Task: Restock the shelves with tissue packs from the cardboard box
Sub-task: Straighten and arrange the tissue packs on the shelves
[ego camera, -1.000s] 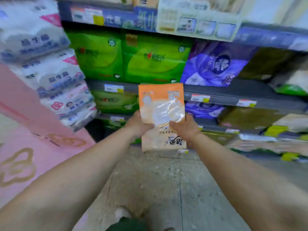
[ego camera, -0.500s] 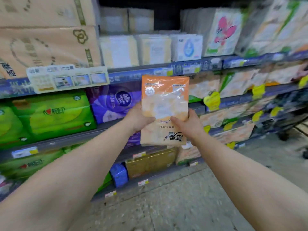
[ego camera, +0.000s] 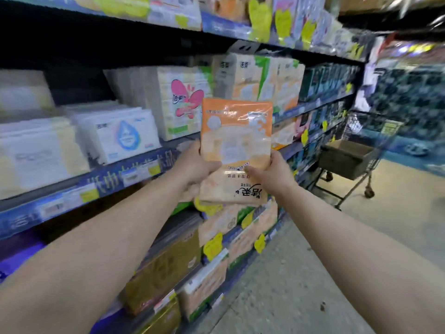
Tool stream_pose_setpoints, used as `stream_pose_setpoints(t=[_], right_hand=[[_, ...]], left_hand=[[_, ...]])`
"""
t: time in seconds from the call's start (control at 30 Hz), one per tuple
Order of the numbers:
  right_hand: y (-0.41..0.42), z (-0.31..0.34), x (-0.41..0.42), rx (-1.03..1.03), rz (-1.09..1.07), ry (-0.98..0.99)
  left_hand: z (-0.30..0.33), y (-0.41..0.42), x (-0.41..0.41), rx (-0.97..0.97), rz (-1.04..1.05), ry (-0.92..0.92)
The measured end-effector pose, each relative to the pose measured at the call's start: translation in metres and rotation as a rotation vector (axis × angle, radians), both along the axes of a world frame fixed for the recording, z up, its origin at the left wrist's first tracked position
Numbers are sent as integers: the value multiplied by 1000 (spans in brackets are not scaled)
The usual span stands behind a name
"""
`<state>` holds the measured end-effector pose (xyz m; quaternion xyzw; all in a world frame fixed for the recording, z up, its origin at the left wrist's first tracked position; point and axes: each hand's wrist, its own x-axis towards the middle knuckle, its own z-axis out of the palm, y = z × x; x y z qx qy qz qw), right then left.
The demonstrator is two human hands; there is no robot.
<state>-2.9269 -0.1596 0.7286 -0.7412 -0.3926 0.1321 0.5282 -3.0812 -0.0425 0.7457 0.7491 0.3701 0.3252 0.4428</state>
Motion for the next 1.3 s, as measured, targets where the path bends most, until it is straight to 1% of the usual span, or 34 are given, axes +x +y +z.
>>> stream_pose_setpoints(t=[0.1, 0.27, 0.4, 0.5, 0.57, 0.67, 0.73, 0.83, 1.0, 1.07, 1.17, 1.3], right_hand=[[3, 4, 62, 23, -85, 15], [6, -2, 174, 21, -169, 58], [9, -7, 275, 10, -221, 56], [10, 3, 345, 14, -237, 43], [9, 13, 398, 15, -253, 34], [17, 27, 466, 23, -237, 21], [29, 28, 503, 15, -227, 13], [54, 22, 553, 20, -214, 14], [112, 14, 635, 36, -186, 27], [137, 15, 668, 32, -188, -10], [177, 24, 720, 43, -201, -16], [220, 39, 782, 104, -231, -13]], left_hand=[[5, 15, 74, 36, -59, 7], [-3, 35, 201, 61, -177, 28], [-8, 42, 305, 56, -208, 11], [3, 39, 377, 84, -219, -5], [12, 39, 431, 49, -231, -7], [18, 47, 499, 21, -233, -61], [18, 55, 532, 14, -210, -67], [18, 75, 577, 34, -176, -30], [15, 127, 655, 72, -154, 15], [16, 153, 688, 93, -159, 7], [25, 193, 738, 72, -162, -21], [44, 241, 808, 155, -167, -28]])
